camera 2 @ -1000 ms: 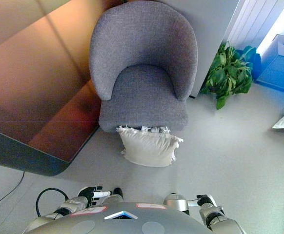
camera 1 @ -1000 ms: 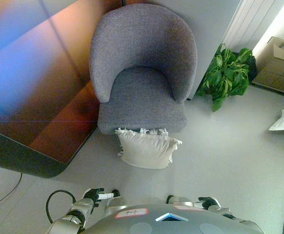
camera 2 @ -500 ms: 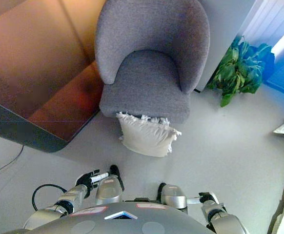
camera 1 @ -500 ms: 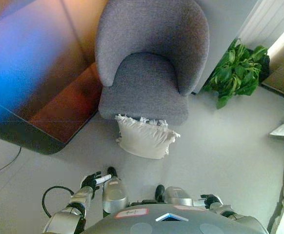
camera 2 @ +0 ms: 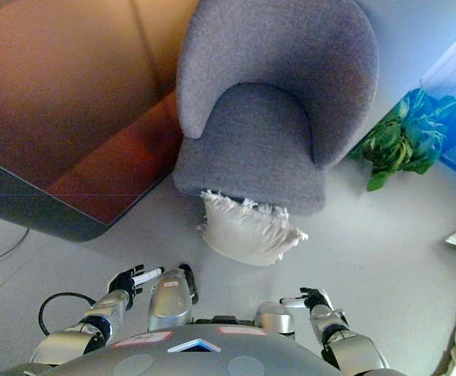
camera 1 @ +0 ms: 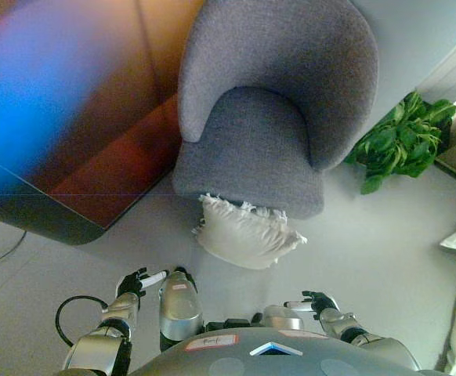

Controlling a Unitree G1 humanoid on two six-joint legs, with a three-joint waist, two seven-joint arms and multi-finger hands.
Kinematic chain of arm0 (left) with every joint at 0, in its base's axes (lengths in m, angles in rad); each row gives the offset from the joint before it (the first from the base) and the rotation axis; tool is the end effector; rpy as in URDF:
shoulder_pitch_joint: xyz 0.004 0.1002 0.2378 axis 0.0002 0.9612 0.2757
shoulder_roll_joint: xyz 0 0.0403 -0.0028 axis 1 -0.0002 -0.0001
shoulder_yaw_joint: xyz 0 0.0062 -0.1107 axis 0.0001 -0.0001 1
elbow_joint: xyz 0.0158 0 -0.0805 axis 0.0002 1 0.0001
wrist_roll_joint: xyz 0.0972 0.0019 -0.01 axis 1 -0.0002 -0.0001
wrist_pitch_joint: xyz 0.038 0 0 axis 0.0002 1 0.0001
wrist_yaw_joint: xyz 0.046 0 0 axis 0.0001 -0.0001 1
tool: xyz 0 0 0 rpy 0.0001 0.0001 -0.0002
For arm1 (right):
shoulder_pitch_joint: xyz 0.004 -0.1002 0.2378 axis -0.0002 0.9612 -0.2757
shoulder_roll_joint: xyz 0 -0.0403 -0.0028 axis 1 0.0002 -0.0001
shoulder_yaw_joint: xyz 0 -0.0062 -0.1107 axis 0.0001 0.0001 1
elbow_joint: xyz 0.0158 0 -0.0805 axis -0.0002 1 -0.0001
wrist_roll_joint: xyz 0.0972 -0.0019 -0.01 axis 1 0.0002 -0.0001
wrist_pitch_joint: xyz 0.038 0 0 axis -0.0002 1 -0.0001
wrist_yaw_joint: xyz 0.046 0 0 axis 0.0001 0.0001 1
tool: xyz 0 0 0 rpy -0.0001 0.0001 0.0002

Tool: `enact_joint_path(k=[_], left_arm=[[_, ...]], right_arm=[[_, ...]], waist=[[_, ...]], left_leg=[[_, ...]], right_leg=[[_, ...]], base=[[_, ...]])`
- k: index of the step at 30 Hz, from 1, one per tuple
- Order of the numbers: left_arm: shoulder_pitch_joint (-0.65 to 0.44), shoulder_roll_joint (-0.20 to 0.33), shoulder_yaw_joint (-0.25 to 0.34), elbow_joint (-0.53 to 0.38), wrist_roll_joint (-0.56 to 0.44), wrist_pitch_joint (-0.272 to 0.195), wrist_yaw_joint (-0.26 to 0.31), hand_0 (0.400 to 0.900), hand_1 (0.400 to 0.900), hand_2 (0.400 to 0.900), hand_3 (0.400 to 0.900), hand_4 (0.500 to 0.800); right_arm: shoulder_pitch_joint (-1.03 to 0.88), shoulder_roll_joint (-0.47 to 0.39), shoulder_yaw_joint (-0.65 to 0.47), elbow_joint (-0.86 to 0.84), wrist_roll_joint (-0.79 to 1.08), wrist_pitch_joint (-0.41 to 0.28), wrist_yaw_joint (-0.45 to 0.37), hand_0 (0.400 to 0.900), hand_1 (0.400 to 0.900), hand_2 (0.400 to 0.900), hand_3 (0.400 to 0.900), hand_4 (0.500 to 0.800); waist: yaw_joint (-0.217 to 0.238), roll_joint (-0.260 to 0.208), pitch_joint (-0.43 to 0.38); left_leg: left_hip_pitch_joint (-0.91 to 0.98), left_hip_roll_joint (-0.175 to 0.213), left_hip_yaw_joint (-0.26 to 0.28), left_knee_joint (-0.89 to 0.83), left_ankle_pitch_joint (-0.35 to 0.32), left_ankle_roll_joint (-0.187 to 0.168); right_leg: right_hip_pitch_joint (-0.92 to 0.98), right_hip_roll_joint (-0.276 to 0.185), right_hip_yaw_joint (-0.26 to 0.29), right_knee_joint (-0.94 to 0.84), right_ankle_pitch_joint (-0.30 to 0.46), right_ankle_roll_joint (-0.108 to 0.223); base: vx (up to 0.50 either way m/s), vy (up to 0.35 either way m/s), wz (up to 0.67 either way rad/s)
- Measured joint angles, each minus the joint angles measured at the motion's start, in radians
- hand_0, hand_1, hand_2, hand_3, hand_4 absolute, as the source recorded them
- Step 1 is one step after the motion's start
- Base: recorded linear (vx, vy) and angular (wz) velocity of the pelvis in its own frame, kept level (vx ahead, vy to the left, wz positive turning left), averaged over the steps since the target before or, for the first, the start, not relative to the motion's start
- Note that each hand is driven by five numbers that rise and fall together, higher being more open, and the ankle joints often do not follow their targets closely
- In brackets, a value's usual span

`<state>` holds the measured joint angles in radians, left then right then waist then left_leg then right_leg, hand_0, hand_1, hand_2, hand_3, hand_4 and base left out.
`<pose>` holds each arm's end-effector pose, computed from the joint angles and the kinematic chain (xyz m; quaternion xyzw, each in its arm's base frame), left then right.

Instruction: Pick up the pillow and put it on the sofa.

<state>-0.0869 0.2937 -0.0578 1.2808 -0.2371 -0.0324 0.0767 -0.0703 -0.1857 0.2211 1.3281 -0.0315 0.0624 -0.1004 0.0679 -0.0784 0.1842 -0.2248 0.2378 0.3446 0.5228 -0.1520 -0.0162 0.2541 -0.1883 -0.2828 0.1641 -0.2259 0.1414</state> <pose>0.0963 0.2498 -0.1087 0.0639 0.5325 0.1574 0.8292 0.0769 -0.2056 -0.1251 -0.1916 0.6051 -0.0020 0.7728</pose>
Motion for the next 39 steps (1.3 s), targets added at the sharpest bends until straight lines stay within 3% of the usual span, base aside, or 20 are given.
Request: enact_joint_path(k=[5, 6, 7, 10, 12, 14, 16, 17, 19, 20, 21, 23, 24, 25, 28, 29, 34, 39], left_arm=[[0.014, 0.003, -0.001, 0.014, 0.029, 0.013, -0.032, 0.900, 0.900, 0.900, 0.900, 0.800], [0.030, 0.009, -0.018, 0.012, 0.045, 0.014, -0.040, 0.900, 0.900, 0.900, 0.900, 0.800], [0.038, 0.014, -0.026, 0.015, 0.047, 0.015, -0.041, 0.900, 0.900, 0.900, 0.900, 0.800], [0.036, 0.023, -0.064, 0.016, 0.046, 0.022, -0.040, 0.900, 0.900, 0.900, 0.900, 0.800], [0.025, 0.023, -0.089, 0.017, 0.041, 0.023, -0.031, 0.900, 0.900, 0.900, 0.900, 0.800], [0.007, 0.022, -0.105, 0.011, 0.028, 0.030, -0.020, 0.900, 0.900, 0.900, 0.900, 0.800], [-0.003, 0.026, -0.108, 0.010, -0.005, 0.032, -0.017, 0.900, 0.900, 0.900, 0.900, 0.800], [-0.008, 0.031, -0.107, 0.008, -0.019, 0.029, -0.014, 0.900, 0.900, 0.900, 0.900, 0.800], [-0.023, 0.054, -0.077, -0.001, -0.045, 0.012, -0.013, 0.900, 0.900, 0.900, 0.900, 0.800], [-0.025, 0.075, -0.076, -0.017, -0.046, 0.013, -0.009, 0.900, 0.900, 0.900, 0.900, 0.800], [-0.017, 0.087, -0.073, -0.044, -0.055, 0.015, -0.003, 0.900, 0.900, 0.900, 0.900, 0.800], [-0.008, 0.063, -0.051, -0.066, -0.075, 0.023, 0.003, 0.900, 0.900, 0.900, 0.900, 0.800], [0.005, 0.046, -0.039, -0.065, -0.085, 0.019, 0.002, 0.900, 0.900, 0.900, 0.900, 0.800], [-0.002, 0.028, -0.038, -0.056, -0.083, 0.018, 0.001, 0.900, 0.900, 0.900, 0.900, 0.800], [0.000, -0.002, -0.060, -0.059, -0.079, 0.007, -0.015, 0.900, 0.900, 0.900, 0.900, 0.800], [-0.009, -0.017, -0.081, -0.059, -0.080, -0.003, -0.020, 0.900, 0.900, 0.900, 0.900, 0.800], [-0.039, -0.007, -0.088, -0.063, -0.081, -0.002, -0.021, 0.900, 0.900, 0.900, 0.900, 0.800], [-0.102, 0.007, -0.087, -0.079, -0.095, 0.013, -0.021, 0.900, 0.900, 0.900, 0.900, 0.800]], right_arm=[[0.009, -0.005, -0.006, -0.004, 0.002, 0.002, -0.002, 0.900, 0.900, 0.900, 0.900, 0.800], [0.023, -0.003, -0.012, -0.004, 0.000, 0.010, -0.001, 0.900, 0.900, 0.900, 0.900, 0.800], [0.023, -0.002, -0.012, -0.004, 0.000, 0.012, -0.001, 0.900, 0.900, 0.900, 0.900, 0.800], [0.023, -0.005, -0.010, -0.004, -0.003, 0.012, -0.001, 0.900, 0.900, 0.900, 0.900, 0.800], [0.028, -0.006, -0.009, -0.022, -0.003, 0.015, 0.000, 0.900, 0.900, 0.900, 0.900, 0.800], [0.012, -0.020, -0.010, -0.041, -0.003, 0.016, -0.002, 0.900, 0.900, 0.900, 0.900, 0.800], [-0.022, -0.034, 0.020, -0.056, -0.018, 0.022, 0.006, 0.900, 0.900, 0.900, 0.900, 0.800], [-0.048, -0.038, 0.042, -0.060, -0.024, 0.026, 0.015, 0.900, 0.900, 0.900, 0.900, 0.800], [-0.084, -0.038, 0.078, -0.099, -0.059, 0.033, 0.028, 0.900, 0.900, 0.900, 0.900, 0.800], [-0.073, -0.033, 0.092, -0.137, -0.072, 0.036, 0.035, 0.900, 0.900, 0.900, 0.900, 0.800], [-0.078, -0.033, 0.118, -0.162, -0.104, 0.034, 0.038, 0.900, 0.900, 0.900, 0.900, 0.800], [-0.088, -0.054, 0.144, -0.167, -0.175, 0.022, 0.020, 0.900, 0.900, 0.900, 0.900, 0.800], [-0.100, -0.076, 0.160, -0.166, -0.198, 0.015, 0.014, 0.900, 0.900, 0.900, 0.900, 0.800], [-0.104, -0.098, 0.171, -0.165, -0.221, 0.014, 0.001, 0.900, 0.900, 0.900, 0.900, 0.800], [-0.100, -0.136, 0.177, -0.164, -0.251, 0.023, -0.007, 0.900, 0.900, 0.900, 0.900, 0.800], [-0.117, -0.165, 0.190, -0.161, -0.256, 0.025, -0.025, 0.900, 0.900, 0.900, 0.900, 0.800], [-0.211, -0.178, 0.218, -0.160, -0.248, 0.046, -0.046, 0.900, 0.900, 0.900, 0.900, 0.800], [-0.380, -0.197, 0.255, -0.162, -0.209, 0.068, -0.021, 0.900, 0.900, 0.900, 0.900, 0.800]], waist=[[-0.006, -0.031, -0.055], [-0.003, -0.047, -0.073], [-0.006, -0.048, -0.077], [-0.010, -0.016, -0.092], [-0.017, 0.007, -0.093], [-0.026, 0.017, -0.084], [-0.038, 0.021, -0.058], [-0.033, 0.022, -0.036], [-0.036, 0.031, 0.002], [-0.037, 0.003, 0.005], [-0.035, -0.020, 0.019], [-0.029, -0.007, 0.027], [-0.020, 0.025, 0.027], [-0.035, 0.043, 0.040], [-0.036, 0.043, 0.040], [-0.037, 0.062, 0.051], [-0.025, 0.083, 0.099], [0.000, 0.125, 0.166]], left_leg=[[0.020, -0.050, 0.015, -0.011, -0.049, 0.028], [0.052, -0.079, 0.041, -0.055, -0.048, 0.042], [0.068, -0.083, 0.050, -0.075, -0.049, 0.050], [0.063, -0.059, 0.062, -0.099, -0.037, 0.050], [0.027, -0.044, 0.040, -0.100, -0.031, 0.043], [-0.013, -0.036, 0.021, -0.088, -0.024, 0.041], [-0.041, -0.012, -0.012, -0.058, -0.018, 0.018], [-0.053, 0.022, -0.015, -0.022, -0.027, 0.000], [-0.125, 0.074, -0.115, 0.071, -0.043, -0.047], [-0.137, 0.085, -0.125, 0.080, -0.033, -0.065], [-0.143, 0.104, -0.141, 0.077, -0.016, -0.093], [-0.129, 0.147, -0.174, 0.038, -0.002, -0.112], [-0.124, 0.163, -0.209, 0.024, 0.000, -0.110], [-0.113, 0.163, -0.234, -0.021, 0.043, -0.161], [-0.064, 0.138, -0.233, -0.133, 0.113, -0.172], [-0.066, 0.127, -0.254, -0.176, 0.145, -0.202], [-0.093, 0.101, -0.286, -0.181, 0.168, -0.209], [-0.190, 0.101, -0.298, -0.113, 0.180, -0.194]], right_leg=[[-0.064, -0.064, 0.013, 0.144, 0.000, -0.001], [-0.107, -0.106, 0.035, 0.221, 0.012, -0.007], [-0.124, -0.124, 0.039, 0.247, 0.020, -0.019], [-0.180, -0.121, 0.004, 0.144, 0.019, -0.021], [-0.229, -0.130, 0.010, 0.051, 0.033, -0.001], [-0.290, -0.172, 0.011, 0.009, 0.092, 0.032], [-0.327, -0.212, 0.005, -0.037, 0.172, 0.044], [-0.350, -0.211, 0.010, -0.035, 0.198, 0.042], [-0.397, -0.170, 0.089, 0.094, 0.195, 0.047], [-0.391, -0.171, 0.075, 0.105, 0.187, 0.034], [-0.385, -0.167, 0.079, 0.114, 0.202, 0.116], [-0.393, -0.164, 0.035, 0.129, 0.191, 0.093], [-0.387, -0.156, 0.025, 0.138, 0.191, 0.103], [-0.379, -0.153, 0.025, 0.160, 0.164, 0.108], [-0.375, -0.167, 0.021, 0.171, 0.151, 0.106], [-0.383, -0.168, 0.009, 0.182, 0.143, 0.103], [-0.402, -0.197, 0.000, 0.234, 0.118, 0.101], [-0.485, -0.233, 0.008, 0.357, 0.074, 0.100]], base=[[0.31, 0.089, -0.09], [0.23, -0.133, -0.22], [0.22, -0.155, -0.21], [0.08, -0.348, 0.10], [0.04, -0.511, 0.26], [0.11, -0.593, 0.13], [0.06, -0.589, 0.16], [0.14, -0.543, 0.55], [0.23, -0.345, 0.48], [0.18, -0.134, 0.27], [0.16, -0.094, 0.51], [0.16, -0.076, 0.67], [0.14, -0.035, 0.64], [0.09, -0.010, 0.49], [0.01, -0.030, 0.42], [0.00, -0.061, 0.36], [-0.05, -0.029, 0.25], [-0.05, 0.023, 0.10]])
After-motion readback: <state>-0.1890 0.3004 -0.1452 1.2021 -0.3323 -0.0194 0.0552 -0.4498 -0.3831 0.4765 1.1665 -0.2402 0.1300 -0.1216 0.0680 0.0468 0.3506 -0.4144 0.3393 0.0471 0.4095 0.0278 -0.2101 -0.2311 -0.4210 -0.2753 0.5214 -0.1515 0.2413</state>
